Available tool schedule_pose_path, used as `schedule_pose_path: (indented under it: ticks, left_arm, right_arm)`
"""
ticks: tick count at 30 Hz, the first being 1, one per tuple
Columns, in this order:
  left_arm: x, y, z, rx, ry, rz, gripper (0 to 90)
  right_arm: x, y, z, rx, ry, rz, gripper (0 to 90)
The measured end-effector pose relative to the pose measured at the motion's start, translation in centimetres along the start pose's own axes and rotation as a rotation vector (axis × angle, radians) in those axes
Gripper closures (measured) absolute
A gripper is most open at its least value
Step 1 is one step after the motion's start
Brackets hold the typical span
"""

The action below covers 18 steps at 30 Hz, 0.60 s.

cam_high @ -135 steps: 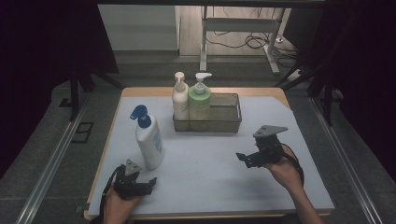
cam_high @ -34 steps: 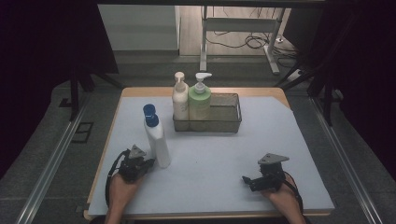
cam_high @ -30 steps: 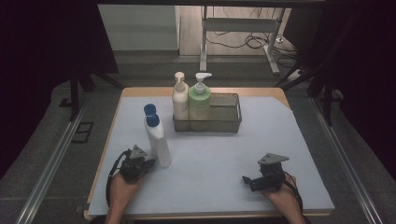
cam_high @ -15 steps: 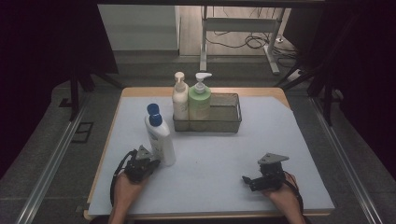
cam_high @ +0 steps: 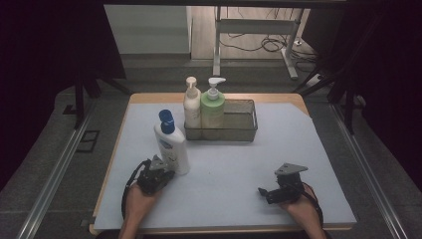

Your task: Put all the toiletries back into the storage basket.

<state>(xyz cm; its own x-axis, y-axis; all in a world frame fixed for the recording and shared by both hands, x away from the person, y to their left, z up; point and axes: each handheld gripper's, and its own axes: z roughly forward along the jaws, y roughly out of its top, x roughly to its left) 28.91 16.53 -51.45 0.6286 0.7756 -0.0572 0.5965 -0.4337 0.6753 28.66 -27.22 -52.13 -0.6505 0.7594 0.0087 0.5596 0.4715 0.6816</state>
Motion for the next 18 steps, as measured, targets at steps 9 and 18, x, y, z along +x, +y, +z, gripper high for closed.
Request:
schedule_pose_path:
  ticks: [9,18]
  left_arm:
    - [-0.6,-0.2,-0.2,0.001,-0.007,0.008,78.8]
    - [-0.4,-1.2,-2.0,-0.028,0.01,-0.023,49.1]
  right_arm:
    - [0.0,0.0,0.0,0.0,-0.001,-0.001,0.0]
    - [0.0,0.0,0.0,0.002,-0.001,0.001,0.0]
